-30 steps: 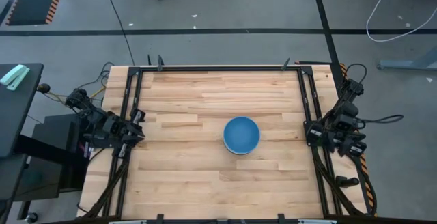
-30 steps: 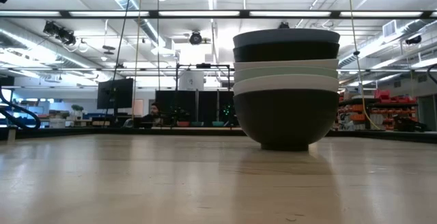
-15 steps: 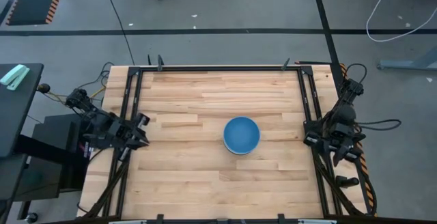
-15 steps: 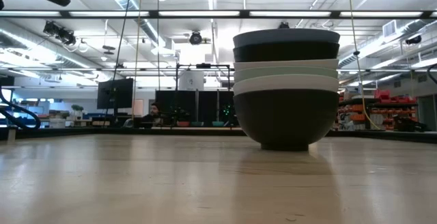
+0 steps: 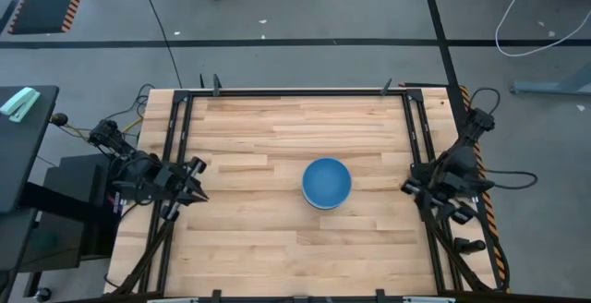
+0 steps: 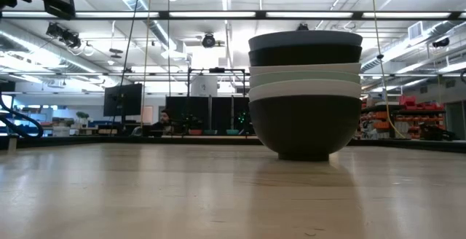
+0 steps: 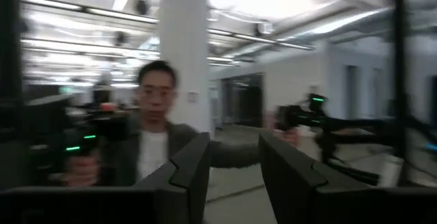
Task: Nest bowls inside each other
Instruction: Return to Home Position
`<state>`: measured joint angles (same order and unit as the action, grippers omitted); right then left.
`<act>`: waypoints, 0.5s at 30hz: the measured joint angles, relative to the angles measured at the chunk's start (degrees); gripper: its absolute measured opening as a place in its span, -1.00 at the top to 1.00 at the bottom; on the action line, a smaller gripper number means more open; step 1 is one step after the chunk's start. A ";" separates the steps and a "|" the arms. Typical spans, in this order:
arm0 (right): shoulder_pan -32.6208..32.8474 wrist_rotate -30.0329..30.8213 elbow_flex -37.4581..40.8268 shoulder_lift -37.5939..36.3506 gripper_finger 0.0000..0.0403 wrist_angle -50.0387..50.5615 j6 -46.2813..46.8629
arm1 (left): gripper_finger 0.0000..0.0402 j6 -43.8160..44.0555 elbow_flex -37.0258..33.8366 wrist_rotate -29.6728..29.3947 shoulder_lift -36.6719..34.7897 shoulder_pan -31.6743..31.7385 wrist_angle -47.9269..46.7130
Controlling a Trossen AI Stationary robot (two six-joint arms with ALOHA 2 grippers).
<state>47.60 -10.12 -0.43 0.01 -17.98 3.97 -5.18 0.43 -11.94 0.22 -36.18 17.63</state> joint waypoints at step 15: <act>-24.54 2.17 0.00 0.00 0.34 6.05 2.27 | 0.86 -0.40 -0.02 -11.38 -0.01 0.16 -0.97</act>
<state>23.06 -7.94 -0.43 0.01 -11.93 6.24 -5.58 0.40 -23.32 0.21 -36.02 16.66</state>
